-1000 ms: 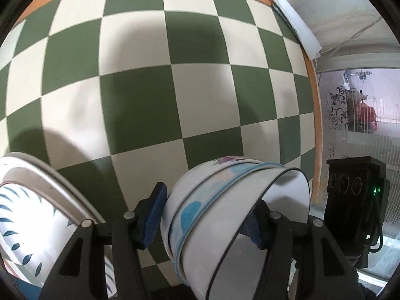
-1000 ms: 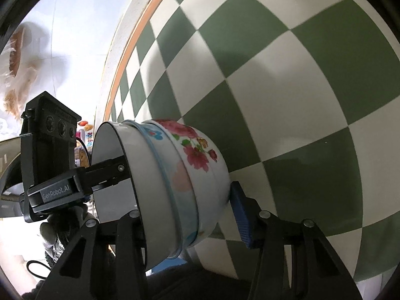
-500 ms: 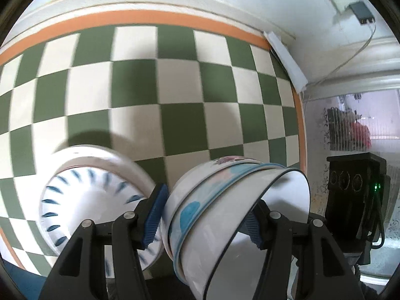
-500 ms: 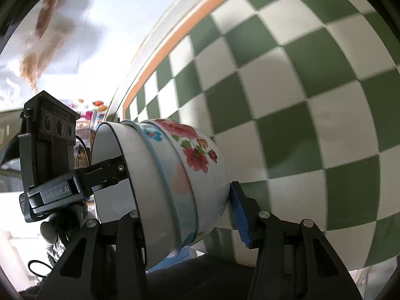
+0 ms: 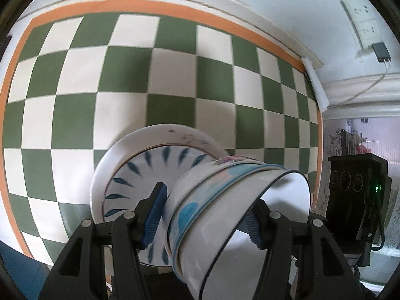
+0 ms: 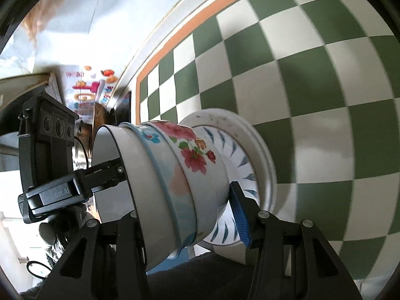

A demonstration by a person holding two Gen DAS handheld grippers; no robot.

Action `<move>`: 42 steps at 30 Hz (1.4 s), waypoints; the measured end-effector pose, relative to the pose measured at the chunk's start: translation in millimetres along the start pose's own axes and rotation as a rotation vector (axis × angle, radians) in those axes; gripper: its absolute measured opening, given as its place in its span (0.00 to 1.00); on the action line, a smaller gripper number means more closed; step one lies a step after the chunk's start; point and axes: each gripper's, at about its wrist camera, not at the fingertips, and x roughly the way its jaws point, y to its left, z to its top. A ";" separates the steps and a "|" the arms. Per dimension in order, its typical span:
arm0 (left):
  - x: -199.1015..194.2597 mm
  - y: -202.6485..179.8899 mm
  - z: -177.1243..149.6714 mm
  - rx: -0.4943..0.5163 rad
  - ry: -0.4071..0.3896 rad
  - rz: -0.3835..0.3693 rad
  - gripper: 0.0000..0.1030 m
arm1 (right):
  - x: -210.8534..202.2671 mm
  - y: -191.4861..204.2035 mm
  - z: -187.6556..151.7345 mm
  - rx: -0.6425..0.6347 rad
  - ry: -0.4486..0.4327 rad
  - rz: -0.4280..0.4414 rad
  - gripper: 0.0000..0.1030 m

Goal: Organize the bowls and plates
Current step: 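Carry the bowl stack with both tools onto the plate stack, then open both tools and lift them away from the stacked dishes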

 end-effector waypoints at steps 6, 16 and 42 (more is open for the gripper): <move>11.9 26.0 -0.7 -0.047 0.016 -0.012 0.54 | 31.4 -0.6 2.2 -0.009 0.040 -0.032 0.49; 21.1 45.6 1.2 -0.080 0.025 -0.012 0.54 | 56.2 -2.1 7.2 -0.007 0.071 -0.060 0.49; -8.1 26.8 -18.6 0.037 -0.084 0.138 0.54 | 30.0 31.7 3.2 -0.087 0.016 -0.206 0.51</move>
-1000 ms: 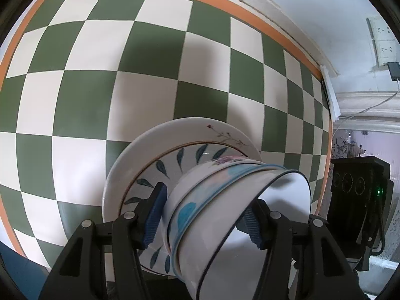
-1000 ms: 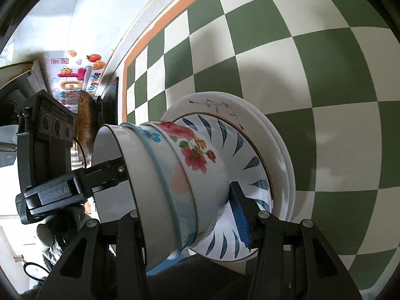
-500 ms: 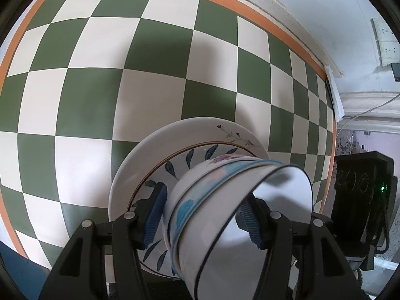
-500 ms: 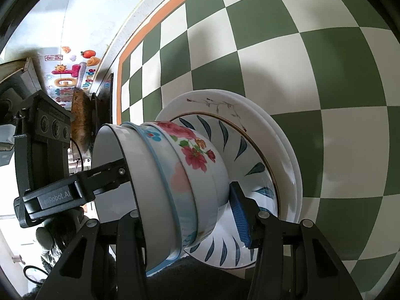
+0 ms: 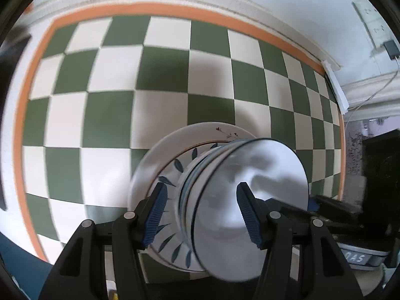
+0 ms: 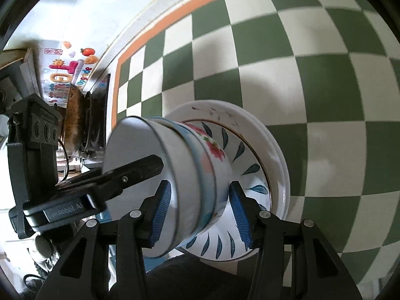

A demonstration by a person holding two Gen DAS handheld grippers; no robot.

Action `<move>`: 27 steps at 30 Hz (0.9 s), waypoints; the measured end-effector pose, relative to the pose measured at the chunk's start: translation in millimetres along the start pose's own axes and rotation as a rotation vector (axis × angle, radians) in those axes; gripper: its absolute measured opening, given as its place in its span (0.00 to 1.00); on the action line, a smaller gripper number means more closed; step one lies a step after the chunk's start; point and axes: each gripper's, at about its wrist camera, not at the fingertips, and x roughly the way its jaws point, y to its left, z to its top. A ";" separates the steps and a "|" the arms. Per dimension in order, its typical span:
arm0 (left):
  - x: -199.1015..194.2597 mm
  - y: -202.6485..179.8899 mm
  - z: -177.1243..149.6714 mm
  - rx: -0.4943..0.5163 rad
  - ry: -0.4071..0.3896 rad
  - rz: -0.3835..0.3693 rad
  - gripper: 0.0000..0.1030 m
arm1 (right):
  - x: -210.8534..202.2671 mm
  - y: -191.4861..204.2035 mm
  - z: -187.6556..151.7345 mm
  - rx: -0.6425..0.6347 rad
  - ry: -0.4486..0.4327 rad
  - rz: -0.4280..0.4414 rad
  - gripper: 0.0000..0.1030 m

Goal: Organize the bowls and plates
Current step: 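Open both tools and lift them away from the stacked dishes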

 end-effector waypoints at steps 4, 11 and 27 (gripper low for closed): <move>-23.6 -6.8 -11.0 0.045 -0.071 0.070 0.54 | -23.9 18.8 -10.5 -0.051 -0.062 -0.067 0.51; -58.9 -10.6 -31.2 0.084 -0.154 0.104 0.67 | -61.9 52.5 -42.7 -0.112 -0.174 -0.214 0.62; -133.1 -23.3 -88.5 0.149 -0.352 0.171 0.95 | -134.3 103.2 -122.9 -0.102 -0.436 -0.378 0.95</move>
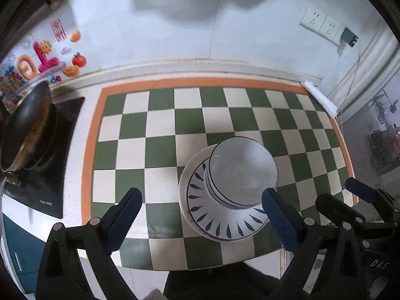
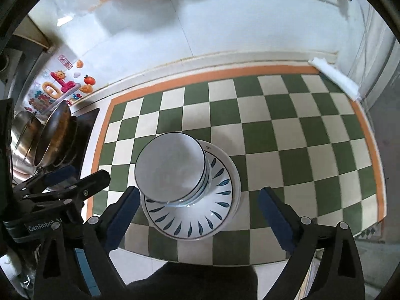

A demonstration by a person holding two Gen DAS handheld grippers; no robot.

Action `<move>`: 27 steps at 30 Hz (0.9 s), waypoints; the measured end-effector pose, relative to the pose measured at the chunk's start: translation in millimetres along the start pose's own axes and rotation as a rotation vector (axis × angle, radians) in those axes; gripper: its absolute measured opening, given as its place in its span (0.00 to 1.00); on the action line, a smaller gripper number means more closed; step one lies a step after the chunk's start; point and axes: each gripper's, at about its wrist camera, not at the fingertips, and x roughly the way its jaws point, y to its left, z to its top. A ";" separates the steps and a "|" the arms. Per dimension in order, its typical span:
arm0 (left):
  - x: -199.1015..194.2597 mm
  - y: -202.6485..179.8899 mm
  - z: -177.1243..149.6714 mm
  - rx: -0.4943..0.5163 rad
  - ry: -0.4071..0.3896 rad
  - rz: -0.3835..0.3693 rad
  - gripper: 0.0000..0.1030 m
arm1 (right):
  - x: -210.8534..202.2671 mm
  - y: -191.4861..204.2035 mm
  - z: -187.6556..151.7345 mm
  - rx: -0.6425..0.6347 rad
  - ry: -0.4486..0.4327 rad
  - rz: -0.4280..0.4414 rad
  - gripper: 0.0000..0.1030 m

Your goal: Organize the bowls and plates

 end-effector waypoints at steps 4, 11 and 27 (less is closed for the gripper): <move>-39.0 -10.7 -18.9 0.001 -0.079 0.013 0.95 | -39.7 7.0 -14.7 -0.026 -0.067 -0.004 0.96; -106.6 -24.9 -62.5 -0.034 -0.222 0.035 1.00 | -127.0 16.6 -54.7 -0.095 -0.209 -0.012 0.97; -216.1 -40.7 -166.5 -0.066 -0.328 0.128 1.00 | -270.4 26.7 -168.4 -0.144 -0.353 -0.001 0.98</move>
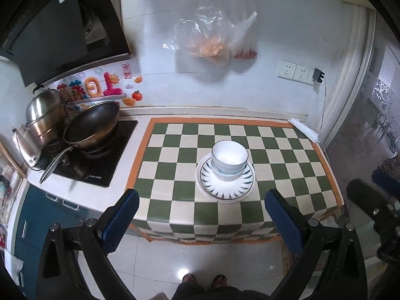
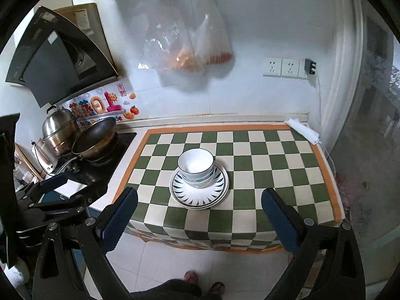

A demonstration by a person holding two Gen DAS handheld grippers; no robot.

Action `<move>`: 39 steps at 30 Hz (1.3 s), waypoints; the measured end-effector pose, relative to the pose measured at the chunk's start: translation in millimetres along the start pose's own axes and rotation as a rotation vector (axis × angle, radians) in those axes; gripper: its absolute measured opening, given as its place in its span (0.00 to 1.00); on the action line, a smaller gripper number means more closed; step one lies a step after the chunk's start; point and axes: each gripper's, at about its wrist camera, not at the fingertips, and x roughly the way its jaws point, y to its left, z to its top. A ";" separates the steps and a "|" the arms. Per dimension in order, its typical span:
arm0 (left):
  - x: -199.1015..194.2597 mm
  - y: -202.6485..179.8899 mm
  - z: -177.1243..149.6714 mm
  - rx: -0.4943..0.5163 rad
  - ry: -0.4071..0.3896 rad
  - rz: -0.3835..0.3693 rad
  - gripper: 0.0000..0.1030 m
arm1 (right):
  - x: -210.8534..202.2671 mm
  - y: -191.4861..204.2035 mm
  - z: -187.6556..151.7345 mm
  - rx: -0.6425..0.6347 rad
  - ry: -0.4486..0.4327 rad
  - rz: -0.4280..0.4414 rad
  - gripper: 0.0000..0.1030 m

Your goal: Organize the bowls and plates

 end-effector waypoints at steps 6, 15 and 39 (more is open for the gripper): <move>-20.8 11.5 -11.2 0.008 -0.018 0.019 1.00 | -26.5 11.1 -13.1 0.002 -0.021 -0.034 0.99; -38.4 26.3 -21.6 0.005 -0.035 0.021 1.00 | -31.5 25.2 -19.3 0.013 -0.017 -0.050 0.99; -47.4 31.0 -21.3 0.017 -0.046 -0.004 1.00 | -30.1 37.9 -33.7 0.007 0.000 -0.076 0.99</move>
